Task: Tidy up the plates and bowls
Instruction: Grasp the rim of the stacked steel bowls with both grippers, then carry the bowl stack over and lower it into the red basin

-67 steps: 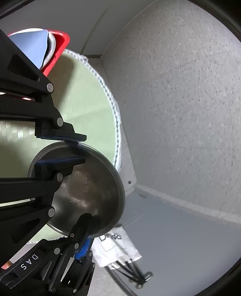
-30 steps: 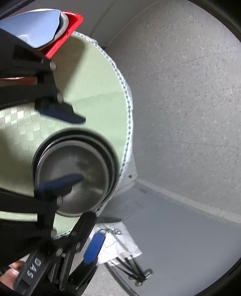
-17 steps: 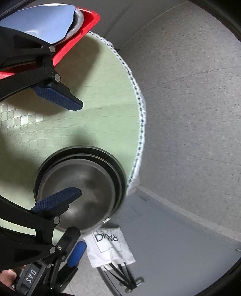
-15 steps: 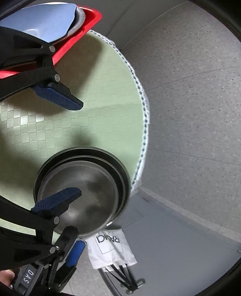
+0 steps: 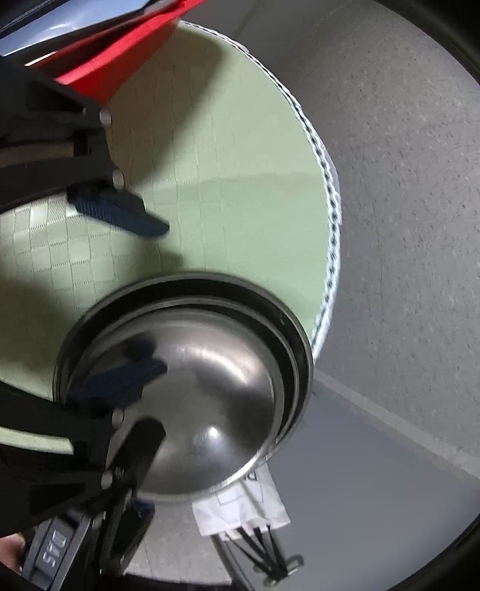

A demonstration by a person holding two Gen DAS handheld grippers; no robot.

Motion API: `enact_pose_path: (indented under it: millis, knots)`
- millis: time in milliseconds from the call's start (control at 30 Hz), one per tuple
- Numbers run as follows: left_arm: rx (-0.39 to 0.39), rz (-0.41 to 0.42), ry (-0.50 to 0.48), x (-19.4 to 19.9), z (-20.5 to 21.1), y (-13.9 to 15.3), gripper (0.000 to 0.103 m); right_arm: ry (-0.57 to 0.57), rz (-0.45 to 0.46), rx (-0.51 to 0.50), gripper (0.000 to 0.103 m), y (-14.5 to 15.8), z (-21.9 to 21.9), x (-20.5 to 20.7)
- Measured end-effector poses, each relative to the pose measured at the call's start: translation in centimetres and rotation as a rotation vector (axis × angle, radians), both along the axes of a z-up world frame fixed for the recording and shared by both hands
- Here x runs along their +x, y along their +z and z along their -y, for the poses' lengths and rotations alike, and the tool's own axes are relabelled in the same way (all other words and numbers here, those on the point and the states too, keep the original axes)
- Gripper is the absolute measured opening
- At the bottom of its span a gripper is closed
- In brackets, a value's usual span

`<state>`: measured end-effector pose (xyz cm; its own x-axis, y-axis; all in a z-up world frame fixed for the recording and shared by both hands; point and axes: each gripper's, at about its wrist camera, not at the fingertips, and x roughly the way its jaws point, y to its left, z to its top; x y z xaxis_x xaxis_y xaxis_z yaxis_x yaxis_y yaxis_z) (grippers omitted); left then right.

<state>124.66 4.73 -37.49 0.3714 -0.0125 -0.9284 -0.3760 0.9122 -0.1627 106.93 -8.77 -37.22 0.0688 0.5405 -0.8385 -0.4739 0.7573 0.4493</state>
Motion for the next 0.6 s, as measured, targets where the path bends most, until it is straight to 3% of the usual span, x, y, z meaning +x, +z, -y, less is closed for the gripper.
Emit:
enact_pose_path:
  millis: [33, 133, 333, 600]
  knots:
    - [-0.004, 0.011, -0.014, 0.1, 0.2, 0.1, 0.038, 0.004, -0.010, 0.010, 0.052, -0.2, 0.1, 0.0]
    - [0.038, 0.015, -0.025, 0.2, 0.7, 0.3, 0.037, -0.012, 0.003, 0.005, 0.046, -0.2, 0.2, -0.2]
    - [0.036, 0.045, -0.015, -0.3, 0.9, 1.1, 0.032, -0.033, 0.004, 0.006, 0.037, -0.3, 0.9, -0.3]
    - [0.034, 0.108, -0.069, -3.7, 1.3, 3.4, 0.031, -0.079, 0.018, 0.034, 0.035, 1.3, 2.1, -1.8]
